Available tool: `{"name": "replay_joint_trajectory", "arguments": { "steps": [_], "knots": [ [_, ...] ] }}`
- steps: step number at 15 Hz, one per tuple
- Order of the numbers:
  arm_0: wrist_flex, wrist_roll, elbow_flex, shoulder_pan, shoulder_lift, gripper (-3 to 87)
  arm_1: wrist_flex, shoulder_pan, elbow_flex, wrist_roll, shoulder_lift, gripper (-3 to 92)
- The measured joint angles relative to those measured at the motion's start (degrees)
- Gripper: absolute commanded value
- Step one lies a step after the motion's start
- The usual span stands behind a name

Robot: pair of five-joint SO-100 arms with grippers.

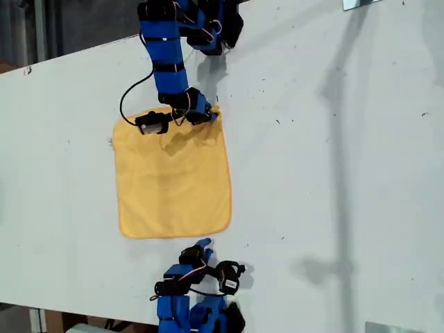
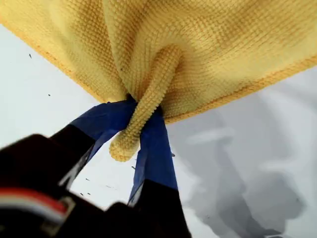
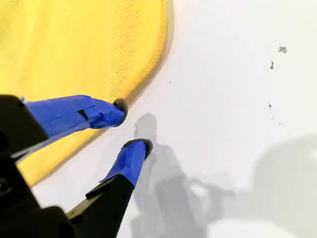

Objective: Grasp corners of a square towel and fold twice.

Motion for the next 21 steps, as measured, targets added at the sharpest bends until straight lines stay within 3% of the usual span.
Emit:
{"name": "replay_joint_trajectory", "arguments": {
  "steps": [4,10,12,13,14,18,21],
  "knots": [
    [-0.3,1.6,-8.8,3.2,-3.3,14.2,0.0,-0.4,0.0,0.0,0.0,-0.1],
    [-8.3,-6.6,-13.5,7.5,-22.0,15.6,0.0,-1.1,0.0,0.0,0.0,-0.1],
    [-5.8,-6.4,-22.1,7.4,-30.4,15.0,0.0,-1.4,0.0,0.0,0.0,-0.1],
    [-2.9,-5.6,-27.2,7.1,-35.1,2.6,0.0,-1.6,0.0,-0.1,0.0,-0.1],
    [-0.2,-4.6,-32.1,7.0,-38.8,-0.1,0.1,-2.1,0.0,-0.1,0.0,-0.1],
    [4.8,-5.4,-39.6,8.7,-44.0,-0.1,1.1,-7.7,0.0,2.6,0.0,-0.1],
    [10.0,-8.3,-42.8,14.5,-44.1,-0.1,3.6,-18.5,0.0,10.5,0.2,-0.1]
  ]
}}
